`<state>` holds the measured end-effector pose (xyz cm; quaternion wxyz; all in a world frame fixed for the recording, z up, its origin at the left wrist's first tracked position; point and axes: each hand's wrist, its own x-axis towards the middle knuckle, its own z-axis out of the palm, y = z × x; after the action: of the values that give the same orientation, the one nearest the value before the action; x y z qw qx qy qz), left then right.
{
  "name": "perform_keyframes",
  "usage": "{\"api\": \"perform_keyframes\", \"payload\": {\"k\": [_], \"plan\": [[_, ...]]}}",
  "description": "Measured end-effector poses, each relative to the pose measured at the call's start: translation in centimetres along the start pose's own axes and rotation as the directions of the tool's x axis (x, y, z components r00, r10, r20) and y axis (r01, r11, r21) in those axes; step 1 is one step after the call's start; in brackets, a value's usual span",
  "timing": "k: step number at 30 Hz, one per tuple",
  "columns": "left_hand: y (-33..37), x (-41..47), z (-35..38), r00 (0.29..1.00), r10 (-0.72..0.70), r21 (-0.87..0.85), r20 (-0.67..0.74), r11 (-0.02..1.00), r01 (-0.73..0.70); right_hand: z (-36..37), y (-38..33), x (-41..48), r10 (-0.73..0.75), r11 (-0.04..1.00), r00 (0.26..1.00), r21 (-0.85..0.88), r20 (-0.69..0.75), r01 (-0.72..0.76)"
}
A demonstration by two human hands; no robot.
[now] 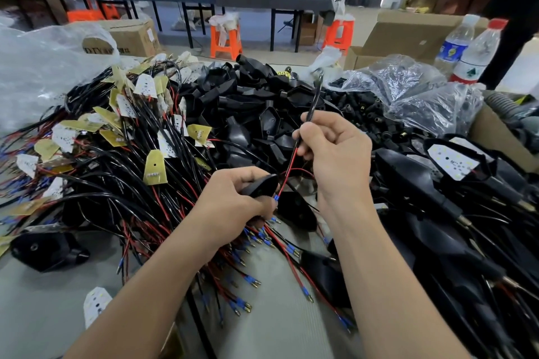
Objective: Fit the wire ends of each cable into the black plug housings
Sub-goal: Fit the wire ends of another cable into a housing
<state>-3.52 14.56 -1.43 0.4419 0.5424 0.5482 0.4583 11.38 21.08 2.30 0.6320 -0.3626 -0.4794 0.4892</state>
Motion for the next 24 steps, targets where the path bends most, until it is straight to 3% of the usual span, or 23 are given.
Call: {"api": "perform_keyframes", "payload": {"k": [4, 6, 9, 13, 15, 20, 24], "plan": [[-0.3, 0.4, -1.0, 0.999, 0.011, 0.135, 0.041, 0.991, -0.016, 1.0, -0.4, 0.1, -0.068, 0.989, 0.994, -0.124, 0.091, 0.079], [-0.6, 0.5, -0.9, 0.999, 0.023, 0.148, 0.040, 0.989, -0.028, 1.0, -0.5, 0.1, -0.030, 0.984, 0.990, -0.172, 0.139, 0.054], [-0.3, 0.2, -0.3, 1.000, -0.006, -0.079, 0.024, 0.997, 0.008, 0.0, -0.7, 0.1, 0.035, 0.983, 0.990, -0.182, 0.135, -0.010], [-0.2, 0.1, 0.0, 0.979, -0.181, -0.401, -0.089, 0.907, 0.131, -1.3, -0.4, -0.9, 0.075, 0.990, 0.988, -0.130, 0.133, -0.058], [0.0, 0.4, 0.1, 0.973, -0.190, -0.401, -0.129, 0.908, 0.125, -1.6, -0.3, -1.4, 0.110, 0.992, 0.984, -0.076, 0.142, -0.100], [1.0, 0.5, 0.6, 0.975, -0.213, -0.272, -0.066, 0.944, 0.188, -1.6, -0.6, -1.9, 0.106, 0.992, 0.981, 0.050, 0.163, -0.116], [0.1, -0.2, 0.2, 0.991, -0.133, -0.420, 0.025, 0.898, 0.131, -1.6, -0.5, -2.0, 0.038, 0.999, 0.989, -0.005, 0.145, -0.038]]}}
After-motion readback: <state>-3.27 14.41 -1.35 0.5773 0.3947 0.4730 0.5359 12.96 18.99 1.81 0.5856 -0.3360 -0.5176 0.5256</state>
